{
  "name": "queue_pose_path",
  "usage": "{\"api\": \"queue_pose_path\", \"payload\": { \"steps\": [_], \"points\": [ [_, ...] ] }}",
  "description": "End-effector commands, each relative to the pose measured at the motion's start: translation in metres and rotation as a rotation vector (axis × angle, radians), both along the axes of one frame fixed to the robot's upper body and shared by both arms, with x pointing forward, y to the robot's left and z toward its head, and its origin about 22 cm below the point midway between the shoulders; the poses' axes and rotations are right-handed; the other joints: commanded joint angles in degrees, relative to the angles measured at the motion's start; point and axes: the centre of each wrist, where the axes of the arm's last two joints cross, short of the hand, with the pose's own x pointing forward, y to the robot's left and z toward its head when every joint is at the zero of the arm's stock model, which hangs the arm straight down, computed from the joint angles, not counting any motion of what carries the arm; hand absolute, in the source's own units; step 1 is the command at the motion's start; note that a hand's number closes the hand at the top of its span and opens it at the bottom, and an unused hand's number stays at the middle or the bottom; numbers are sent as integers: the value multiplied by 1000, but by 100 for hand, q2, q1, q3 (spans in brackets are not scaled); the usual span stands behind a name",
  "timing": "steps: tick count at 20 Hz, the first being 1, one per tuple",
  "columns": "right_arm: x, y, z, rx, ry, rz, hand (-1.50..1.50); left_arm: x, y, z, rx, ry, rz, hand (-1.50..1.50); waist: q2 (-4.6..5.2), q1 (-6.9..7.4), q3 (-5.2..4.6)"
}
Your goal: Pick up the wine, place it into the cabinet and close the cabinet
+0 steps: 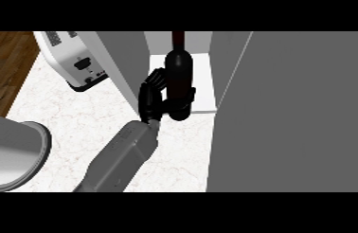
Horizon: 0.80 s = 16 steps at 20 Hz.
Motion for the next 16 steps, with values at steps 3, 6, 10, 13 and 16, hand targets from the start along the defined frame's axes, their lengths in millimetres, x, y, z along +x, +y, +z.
{"api": "queue_pose_path", "payload": {
  "steps": [3, 6, 10, 13, 16],
  "points": [
    [-28, -7, 18, 82, -25, 40, -150, 31, -1, 17, -14, 8, 23, 150, 4, 1, 5],
    [-32, -10, 20, 83, -9, 50, -150, 38, 4, 16, -9, 21, 46, 150, 13, -21, 4],
    [-31, -9, 26, 70, -23, 41, -150, 49, -13, 46, 4, 14, 39, 150, -16, 42, 3],
    [-25, -11, 22, 77, -31, 53, -150, 56, -5, 38, 13, -7, 56, 150, 29, -57, 3],
    [-37, -9, 18, 88, -26, 58, -150, 66, 6, 46, 59, -4, 75, 150, -6, -39, 7]
  ]
}}
